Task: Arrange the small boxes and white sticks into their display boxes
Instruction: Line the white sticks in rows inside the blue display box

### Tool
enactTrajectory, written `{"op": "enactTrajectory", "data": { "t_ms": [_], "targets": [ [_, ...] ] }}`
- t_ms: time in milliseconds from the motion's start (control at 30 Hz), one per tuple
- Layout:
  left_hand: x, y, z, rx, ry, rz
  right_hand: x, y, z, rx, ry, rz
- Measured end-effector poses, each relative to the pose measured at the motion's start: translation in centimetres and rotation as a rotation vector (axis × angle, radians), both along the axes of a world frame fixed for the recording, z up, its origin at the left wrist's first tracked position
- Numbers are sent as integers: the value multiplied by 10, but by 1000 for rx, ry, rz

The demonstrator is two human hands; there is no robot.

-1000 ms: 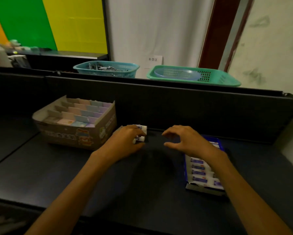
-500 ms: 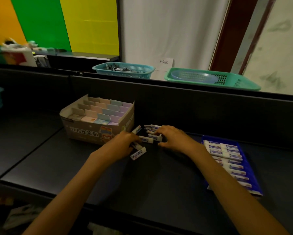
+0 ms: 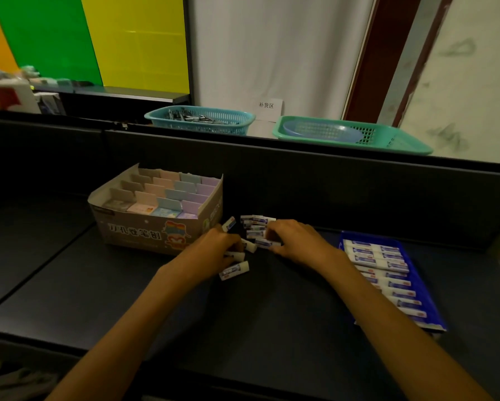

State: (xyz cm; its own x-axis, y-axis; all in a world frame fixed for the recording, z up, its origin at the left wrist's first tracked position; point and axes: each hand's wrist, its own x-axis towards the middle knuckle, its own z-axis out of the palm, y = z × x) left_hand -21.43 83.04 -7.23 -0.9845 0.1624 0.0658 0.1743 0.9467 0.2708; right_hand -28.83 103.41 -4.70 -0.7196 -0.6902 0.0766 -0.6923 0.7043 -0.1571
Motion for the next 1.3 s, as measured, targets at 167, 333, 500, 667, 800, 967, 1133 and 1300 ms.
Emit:
{"op": "enactTrajectory", "data": {
  "t_ms": [167, 333, 500, 667, 800, 967, 1133, 1300],
  "targets": [
    [2, 9, 11, 167, 117, 6, -1, 6, -4, 15, -14, -17],
    [5, 17, 22, 355, 187, 5, -5, 14, 0, -116, -127, -44],
    [6, 25, 27, 478, 215, -46, -5, 43, 11, -319, -171, -39],
    [-1, 39, 28, 537, 178, -78, -4, 75, 15, -557, -275, -52],
    [-6, 56, 29, 494, 187, -143, -3, 97, 14, -745, -386, -82],
    [-13, 79, 33, 429, 225, -182, 0, 118, 16, -978, -463, -143],
    [-22, 101, 34, 390, 251, -193, -1, 141, 18, -973, -425, -148],
    [-32, 125, 38, 362, 258, -197, -2, 162, 19, -942, -321, -130]
  ]
}}
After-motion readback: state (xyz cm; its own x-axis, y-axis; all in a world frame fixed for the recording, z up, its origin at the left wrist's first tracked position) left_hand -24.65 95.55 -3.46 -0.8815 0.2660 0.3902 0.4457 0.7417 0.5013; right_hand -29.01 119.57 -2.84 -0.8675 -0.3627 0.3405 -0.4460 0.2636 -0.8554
